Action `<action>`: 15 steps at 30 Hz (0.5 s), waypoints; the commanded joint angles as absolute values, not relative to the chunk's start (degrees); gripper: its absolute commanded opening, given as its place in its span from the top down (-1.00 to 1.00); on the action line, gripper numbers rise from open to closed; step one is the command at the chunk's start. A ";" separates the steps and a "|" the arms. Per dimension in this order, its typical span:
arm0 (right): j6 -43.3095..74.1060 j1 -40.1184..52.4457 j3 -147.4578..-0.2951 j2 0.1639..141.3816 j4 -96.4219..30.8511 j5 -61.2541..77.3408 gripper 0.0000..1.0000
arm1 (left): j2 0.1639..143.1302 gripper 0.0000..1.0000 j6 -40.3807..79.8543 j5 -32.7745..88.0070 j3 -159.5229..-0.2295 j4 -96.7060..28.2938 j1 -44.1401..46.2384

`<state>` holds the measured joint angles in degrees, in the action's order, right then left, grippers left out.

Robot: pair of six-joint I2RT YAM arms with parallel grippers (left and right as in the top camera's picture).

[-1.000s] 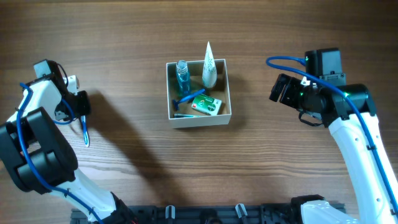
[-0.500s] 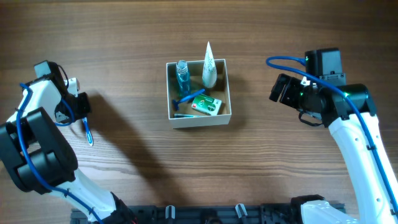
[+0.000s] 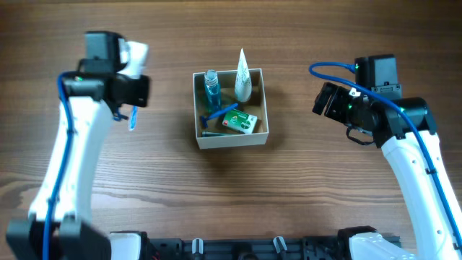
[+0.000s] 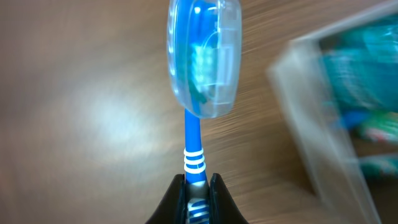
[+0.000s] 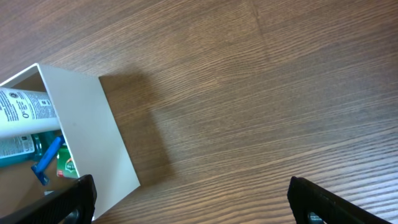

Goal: Pack container
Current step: 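Place the toothbrush into the box and release it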

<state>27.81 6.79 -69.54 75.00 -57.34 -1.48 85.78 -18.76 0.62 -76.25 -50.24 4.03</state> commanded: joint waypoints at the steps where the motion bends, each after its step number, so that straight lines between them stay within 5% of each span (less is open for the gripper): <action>1: 27.66 6.61 -69.23 75.66 -56.66 -0.73 -1.00 | 80.55 0.92 -35.86 1.93 -77.17 -50.63 16.32; 9: 27.66 6.61 -69.23 75.66 -56.36 -0.73 -0.99 | 83.13 0.92 -46.74 3.66 -77.10 -51.77 37.26; 15: 27.62 6.61 -69.23 75.66 -56.69 -0.71 -1.00 | 92.47 0.92 -47.64 6.37 -77.10 -48.88 37.45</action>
<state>27.81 6.79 -69.54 75.00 -56.58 -1.48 88.18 -45.65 3.38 -76.31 -50.22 37.89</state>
